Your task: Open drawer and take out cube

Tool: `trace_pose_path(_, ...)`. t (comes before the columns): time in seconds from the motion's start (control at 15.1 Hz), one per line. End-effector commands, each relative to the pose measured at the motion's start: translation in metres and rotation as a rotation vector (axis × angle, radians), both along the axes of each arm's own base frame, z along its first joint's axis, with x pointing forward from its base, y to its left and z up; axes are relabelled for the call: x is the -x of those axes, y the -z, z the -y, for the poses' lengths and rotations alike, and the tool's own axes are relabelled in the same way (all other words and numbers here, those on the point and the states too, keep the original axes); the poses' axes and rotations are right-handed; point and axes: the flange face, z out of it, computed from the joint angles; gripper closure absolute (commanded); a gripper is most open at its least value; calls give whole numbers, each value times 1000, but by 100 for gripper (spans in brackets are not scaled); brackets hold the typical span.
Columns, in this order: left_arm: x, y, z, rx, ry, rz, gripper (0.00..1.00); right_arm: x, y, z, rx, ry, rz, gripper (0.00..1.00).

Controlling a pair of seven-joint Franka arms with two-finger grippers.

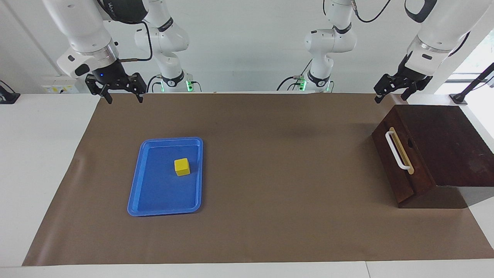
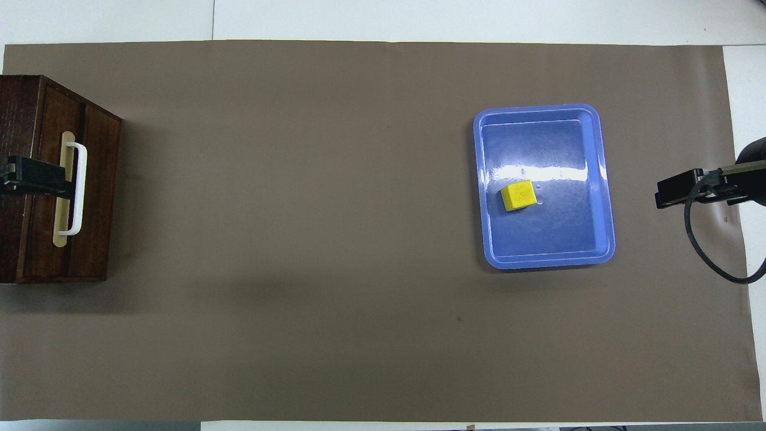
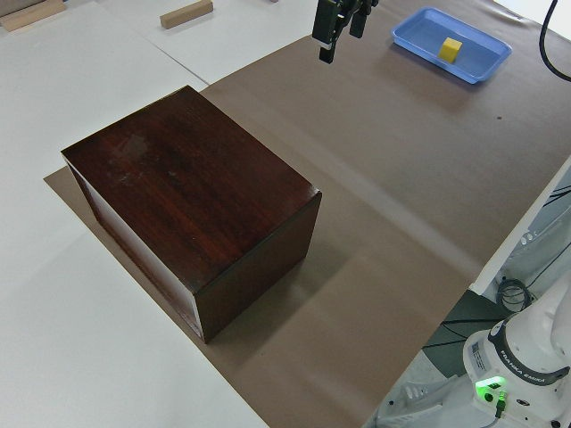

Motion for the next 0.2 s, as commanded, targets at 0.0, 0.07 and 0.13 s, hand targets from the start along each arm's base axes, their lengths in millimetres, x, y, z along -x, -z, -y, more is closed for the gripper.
trace_pose_path(0.0, 3, 0, -2, 9, 1, 14, 0, -1, -2, 4, 17, 6, 6, 0)
trace_pose_path(0.07, 3, 0, -2, 9, 3, 14, 0, -1, -3, 4, 17, 6, 6, 0)
trace_pose_path(0.13, 3, 0, -3, 9, 1, 14, 0, -1, -2, 5, 17, 6, 5, 0)
